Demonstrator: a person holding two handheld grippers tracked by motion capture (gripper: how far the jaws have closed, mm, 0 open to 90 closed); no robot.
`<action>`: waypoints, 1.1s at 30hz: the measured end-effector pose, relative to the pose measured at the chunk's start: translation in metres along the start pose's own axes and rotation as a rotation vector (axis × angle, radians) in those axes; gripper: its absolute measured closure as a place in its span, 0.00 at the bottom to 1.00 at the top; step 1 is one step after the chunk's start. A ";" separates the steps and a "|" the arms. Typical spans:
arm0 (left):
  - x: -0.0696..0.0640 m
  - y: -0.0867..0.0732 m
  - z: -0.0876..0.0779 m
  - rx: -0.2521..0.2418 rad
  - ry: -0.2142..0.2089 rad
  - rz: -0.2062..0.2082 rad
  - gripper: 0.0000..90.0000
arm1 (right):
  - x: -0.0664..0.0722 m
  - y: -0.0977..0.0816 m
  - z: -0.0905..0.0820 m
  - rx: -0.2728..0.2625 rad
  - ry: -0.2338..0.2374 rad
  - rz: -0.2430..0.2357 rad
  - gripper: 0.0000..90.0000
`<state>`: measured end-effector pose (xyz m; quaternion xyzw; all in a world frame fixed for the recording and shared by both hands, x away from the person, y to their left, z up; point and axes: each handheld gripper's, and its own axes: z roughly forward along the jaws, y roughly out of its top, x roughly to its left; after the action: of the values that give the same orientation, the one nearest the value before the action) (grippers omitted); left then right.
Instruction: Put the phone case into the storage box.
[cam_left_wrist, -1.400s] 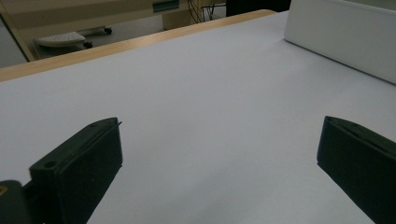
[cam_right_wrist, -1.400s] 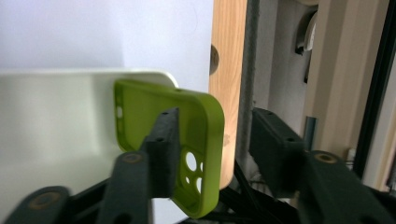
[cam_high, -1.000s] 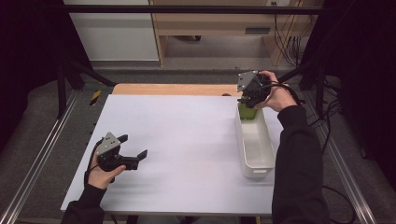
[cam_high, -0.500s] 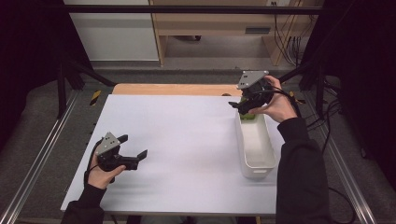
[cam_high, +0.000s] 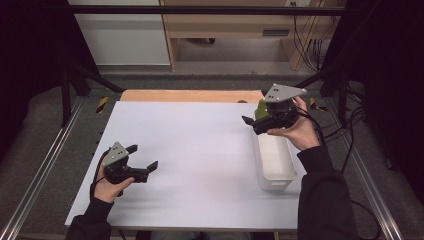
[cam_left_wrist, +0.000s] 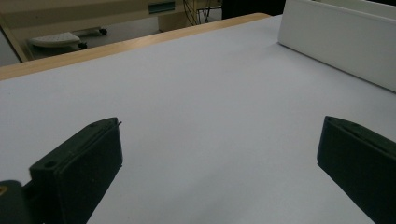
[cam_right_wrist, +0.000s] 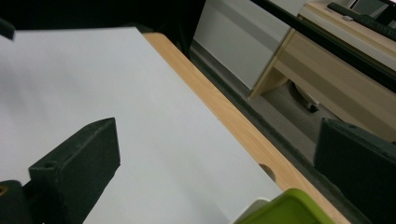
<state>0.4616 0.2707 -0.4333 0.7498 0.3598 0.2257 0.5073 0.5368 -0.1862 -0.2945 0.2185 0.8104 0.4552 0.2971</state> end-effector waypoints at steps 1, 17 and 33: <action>0.000 0.000 -0.001 -0.003 -0.002 0.001 0.00 | 0.003 -0.002 -0.003 -0.007 0.001 0.020 0.01; 0.001 0.000 -0.003 -0.014 -0.025 0.001 0.00 | 0.033 -0.037 -0.037 -0.117 -0.003 0.168 0.00; -0.002 0.000 -0.002 -0.004 -0.036 0.009 0.00 | 0.050 -0.094 -0.057 -0.157 -0.004 0.272 0.00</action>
<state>0.4591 0.2707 -0.4327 0.7543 0.3466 0.2151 0.5144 0.4538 -0.2360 -0.3664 0.3033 0.7347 0.5527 0.2504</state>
